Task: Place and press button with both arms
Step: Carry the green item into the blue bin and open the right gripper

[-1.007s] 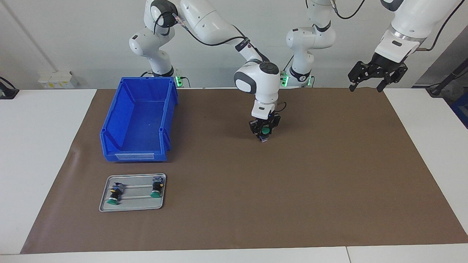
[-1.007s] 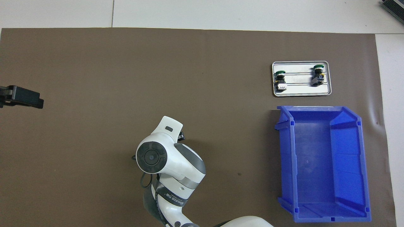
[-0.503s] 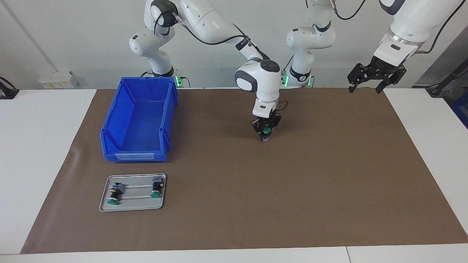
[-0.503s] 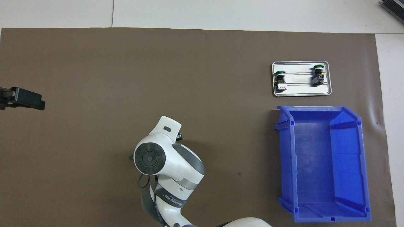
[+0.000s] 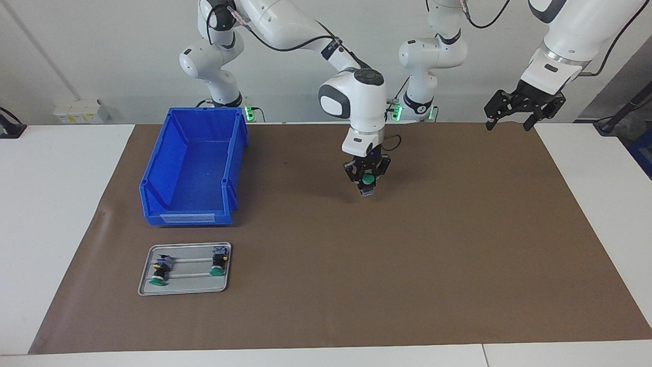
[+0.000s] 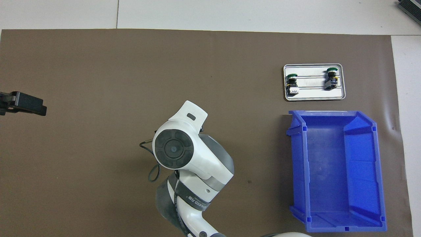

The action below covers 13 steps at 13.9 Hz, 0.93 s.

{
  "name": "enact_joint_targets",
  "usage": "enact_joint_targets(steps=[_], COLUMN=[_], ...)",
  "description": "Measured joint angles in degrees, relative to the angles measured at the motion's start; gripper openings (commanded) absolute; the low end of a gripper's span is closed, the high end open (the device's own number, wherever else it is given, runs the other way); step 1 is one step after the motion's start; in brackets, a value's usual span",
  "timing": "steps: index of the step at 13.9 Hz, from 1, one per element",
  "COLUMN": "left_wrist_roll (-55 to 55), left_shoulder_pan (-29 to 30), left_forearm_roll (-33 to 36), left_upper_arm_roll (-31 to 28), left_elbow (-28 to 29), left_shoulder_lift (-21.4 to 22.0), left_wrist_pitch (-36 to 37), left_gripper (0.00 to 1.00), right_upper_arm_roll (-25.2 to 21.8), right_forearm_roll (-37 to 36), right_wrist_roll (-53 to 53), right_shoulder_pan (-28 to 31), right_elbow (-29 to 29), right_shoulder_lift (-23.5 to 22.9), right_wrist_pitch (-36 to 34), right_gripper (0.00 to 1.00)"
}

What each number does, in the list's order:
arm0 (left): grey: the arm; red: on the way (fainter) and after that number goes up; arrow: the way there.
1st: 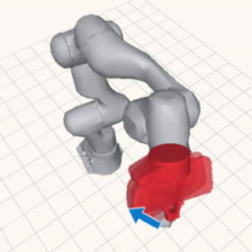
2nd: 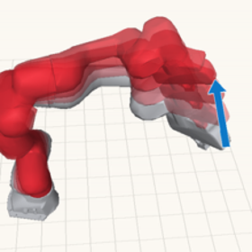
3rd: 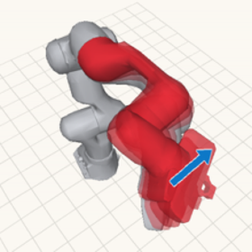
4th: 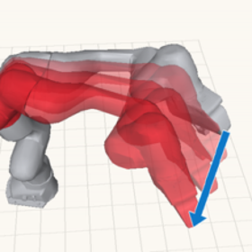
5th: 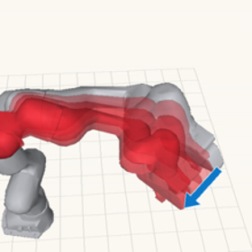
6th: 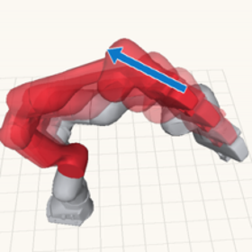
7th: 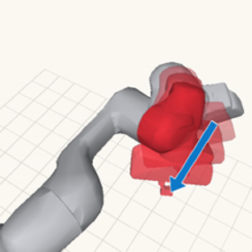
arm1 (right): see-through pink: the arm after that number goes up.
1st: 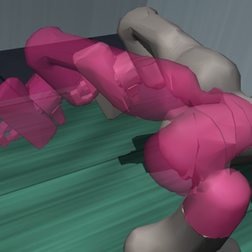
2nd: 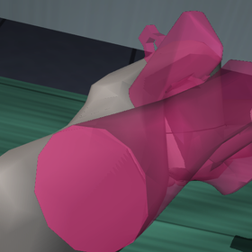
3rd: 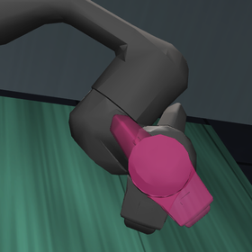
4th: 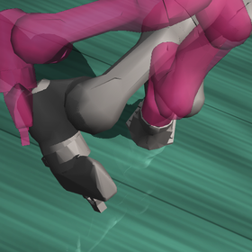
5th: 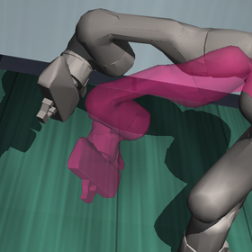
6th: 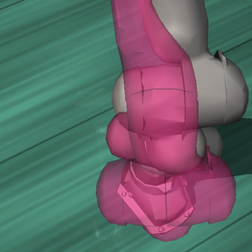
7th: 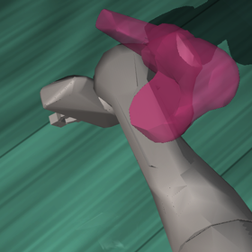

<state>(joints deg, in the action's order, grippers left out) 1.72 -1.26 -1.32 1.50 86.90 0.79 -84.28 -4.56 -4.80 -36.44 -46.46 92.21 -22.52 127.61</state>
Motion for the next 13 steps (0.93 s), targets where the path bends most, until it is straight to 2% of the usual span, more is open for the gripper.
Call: enact_joint_targets(steps=[4,9,13], left_wrist_roll=[0.0,0.0,0.0], left_shoulder_pan=[0.0,0.0,0.0], left_forearm_roll=[0.0,0.0,0.0], left_upper_arm_roll=[0.0,0.0,0.0], left_elbow=[0.0,0.0,0.0], left_shoulder_lift=[0.0,0.0,0.0], left_wrist_pitch=[0.0,0.0,0.0], left_gripper=[1.00,1.00,1.00], right_upper_arm_roll=[-0.1,-0.2,-0.2], right_forearm_roll=[0.0,0.0,0.0], right_wrist_roll=[5.8,19.5,30.4], right_shoulder_pan=[8.2,19.9,28.4], right_elbow=[0.1,0.5,6.5], right_shoulder_lift=[6.3,12.8,18.0], right_wrist_pitch=[-4.9,-13.4,-16.4], right_gripper=[0.00,0.00,0.00])
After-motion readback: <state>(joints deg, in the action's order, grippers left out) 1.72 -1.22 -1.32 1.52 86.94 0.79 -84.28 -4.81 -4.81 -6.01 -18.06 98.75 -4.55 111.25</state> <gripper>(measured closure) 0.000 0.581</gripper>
